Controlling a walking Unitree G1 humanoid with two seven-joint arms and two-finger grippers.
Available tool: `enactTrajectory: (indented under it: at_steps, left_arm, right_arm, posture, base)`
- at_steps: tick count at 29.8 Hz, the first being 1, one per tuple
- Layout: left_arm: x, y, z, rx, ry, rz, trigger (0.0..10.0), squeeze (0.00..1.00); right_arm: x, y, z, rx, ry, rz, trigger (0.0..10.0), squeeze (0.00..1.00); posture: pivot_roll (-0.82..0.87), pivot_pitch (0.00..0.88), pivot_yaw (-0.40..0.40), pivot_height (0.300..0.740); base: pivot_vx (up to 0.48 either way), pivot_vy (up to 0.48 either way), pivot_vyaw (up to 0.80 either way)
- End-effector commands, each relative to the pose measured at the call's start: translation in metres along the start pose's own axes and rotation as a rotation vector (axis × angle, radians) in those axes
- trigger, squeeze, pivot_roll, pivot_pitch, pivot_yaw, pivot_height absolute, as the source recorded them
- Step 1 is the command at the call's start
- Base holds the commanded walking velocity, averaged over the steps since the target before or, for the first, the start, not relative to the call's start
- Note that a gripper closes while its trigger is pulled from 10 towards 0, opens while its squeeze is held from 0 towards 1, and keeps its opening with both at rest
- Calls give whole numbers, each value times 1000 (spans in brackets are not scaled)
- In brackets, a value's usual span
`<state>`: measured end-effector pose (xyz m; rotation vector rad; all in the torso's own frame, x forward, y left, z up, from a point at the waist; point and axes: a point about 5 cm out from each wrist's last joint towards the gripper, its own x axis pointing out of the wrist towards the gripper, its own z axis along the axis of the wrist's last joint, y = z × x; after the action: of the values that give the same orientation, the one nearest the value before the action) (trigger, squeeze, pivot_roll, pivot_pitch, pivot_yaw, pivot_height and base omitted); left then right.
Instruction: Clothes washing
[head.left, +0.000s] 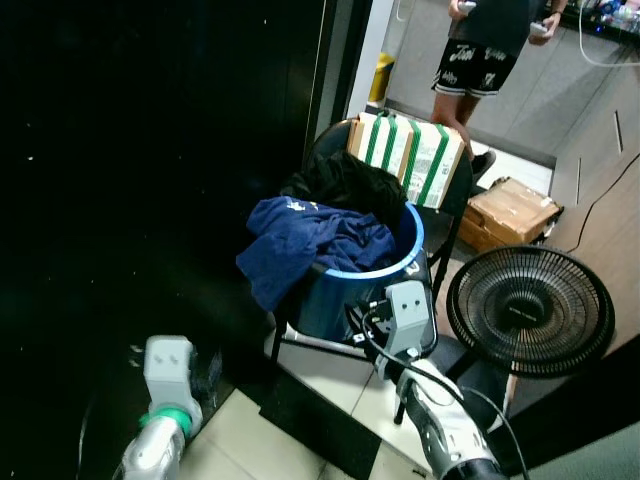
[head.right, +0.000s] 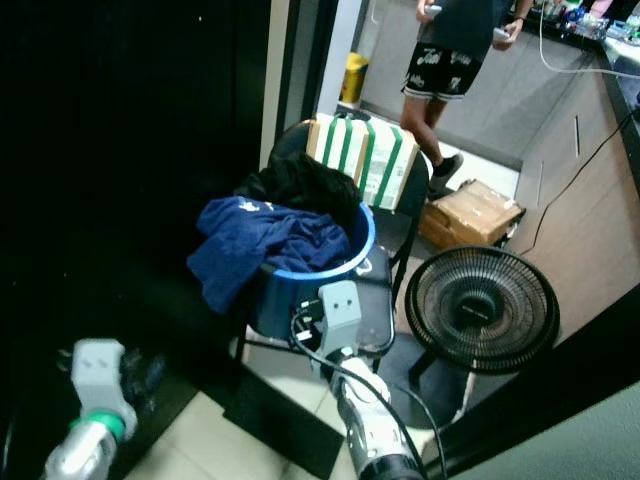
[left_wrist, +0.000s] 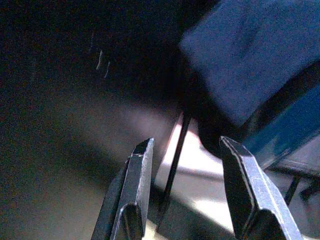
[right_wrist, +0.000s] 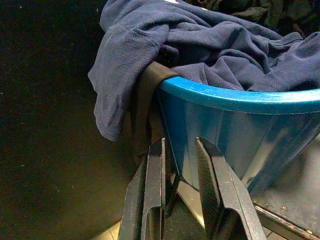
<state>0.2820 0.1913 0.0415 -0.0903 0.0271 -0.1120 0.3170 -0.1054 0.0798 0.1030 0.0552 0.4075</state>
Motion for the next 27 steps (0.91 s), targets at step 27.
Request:
enactTrajectory:
  at_steps: [27]
  left_arm:
    - [2, 3, 62, 44, -117, -48, 10000, 0]
  right_arm:
    - [-2, -4, -6, 57, -47, -143, 10000, 0]
  posture:
    - [156, 0, 51, 740]
  base:
    - [0, 0, 0]
